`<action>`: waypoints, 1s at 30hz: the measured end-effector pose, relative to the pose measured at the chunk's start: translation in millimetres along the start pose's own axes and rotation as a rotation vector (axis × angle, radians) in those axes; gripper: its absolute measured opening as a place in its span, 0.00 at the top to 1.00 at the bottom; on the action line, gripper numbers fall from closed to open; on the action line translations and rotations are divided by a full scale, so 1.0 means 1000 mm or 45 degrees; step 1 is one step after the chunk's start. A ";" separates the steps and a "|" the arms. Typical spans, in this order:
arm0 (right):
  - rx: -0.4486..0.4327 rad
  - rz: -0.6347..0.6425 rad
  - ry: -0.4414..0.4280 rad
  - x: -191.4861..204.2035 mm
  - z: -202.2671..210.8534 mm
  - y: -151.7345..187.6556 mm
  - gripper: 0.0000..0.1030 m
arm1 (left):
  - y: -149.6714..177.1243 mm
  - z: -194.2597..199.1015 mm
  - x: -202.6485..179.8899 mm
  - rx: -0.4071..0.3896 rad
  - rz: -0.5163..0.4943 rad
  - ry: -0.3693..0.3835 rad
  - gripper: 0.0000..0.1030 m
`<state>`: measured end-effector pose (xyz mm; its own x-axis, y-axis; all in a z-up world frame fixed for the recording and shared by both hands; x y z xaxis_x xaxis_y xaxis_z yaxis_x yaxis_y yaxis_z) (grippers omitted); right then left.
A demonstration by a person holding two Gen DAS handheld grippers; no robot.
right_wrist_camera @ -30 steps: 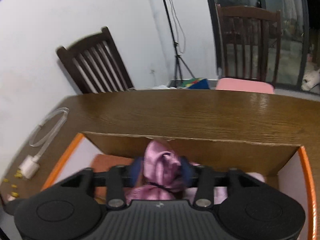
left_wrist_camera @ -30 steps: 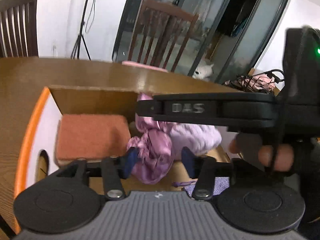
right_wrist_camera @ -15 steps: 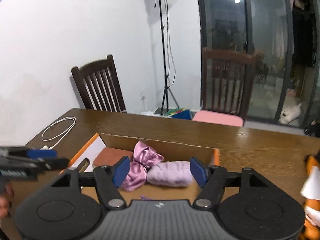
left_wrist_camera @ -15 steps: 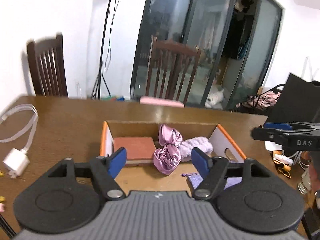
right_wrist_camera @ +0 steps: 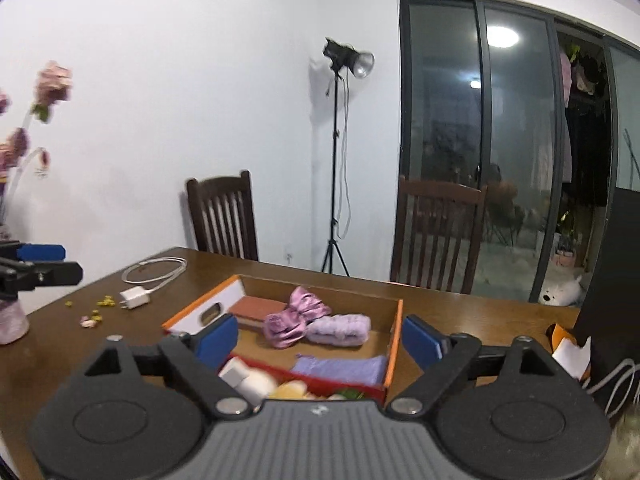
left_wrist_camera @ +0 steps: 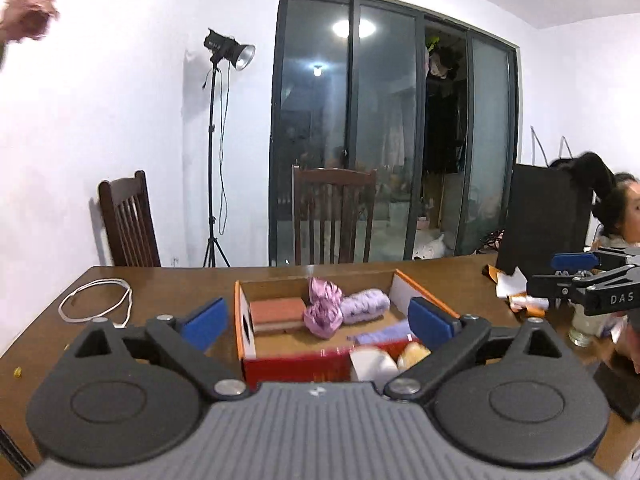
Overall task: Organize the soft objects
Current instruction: 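Withdraw both grippers from the box toward the items on the table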
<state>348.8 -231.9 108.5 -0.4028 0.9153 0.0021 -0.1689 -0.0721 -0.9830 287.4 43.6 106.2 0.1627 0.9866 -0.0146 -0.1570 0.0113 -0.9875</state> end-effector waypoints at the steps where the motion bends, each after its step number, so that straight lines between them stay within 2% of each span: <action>1: -0.010 -0.008 -0.007 0.006 0.012 0.009 0.13 | 0.009 0.011 -0.004 -0.006 -0.011 -0.002 0.03; 4: -0.037 -0.048 -0.021 0.023 0.045 0.039 0.13 | 0.040 0.045 -0.013 -0.032 -0.011 -0.004 0.01; 8: -0.077 -0.109 0.037 0.039 0.088 0.078 0.13 | 0.082 0.087 -0.019 -0.031 0.034 -0.002 0.01; 12: -0.125 -0.248 0.050 0.049 0.124 0.104 0.13 | 0.102 0.122 -0.016 -0.045 0.058 0.008 0.00; 14: -0.140 -0.257 0.037 0.056 0.141 0.112 0.11 | 0.107 0.136 -0.012 -0.052 0.074 0.003 0.00; 20: -0.163 -0.144 0.077 0.070 0.162 0.116 0.09 | 0.106 0.140 -0.005 -0.075 0.052 -0.056 0.00; 30: -0.127 -0.191 0.085 0.064 0.153 0.123 0.09 | 0.112 0.132 -0.008 -0.039 0.056 -0.054 0.00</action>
<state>165.0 -242.7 15.3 -0.3184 0.9374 0.1407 -0.1309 0.1035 -0.9860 139.6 58.4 16.6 0.1145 0.9920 -0.0523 -0.1329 -0.0369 -0.9904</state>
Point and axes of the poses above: each gripper's, at about its wrist camera, not at the fingertips, and z roughly against the way its jaws point, x to its left, y to its underside, the point moved 8 cm from there along -z, roughly the way its jaws point, and after that the axes turned 7 degrees about -x, right-handed, at the moved point
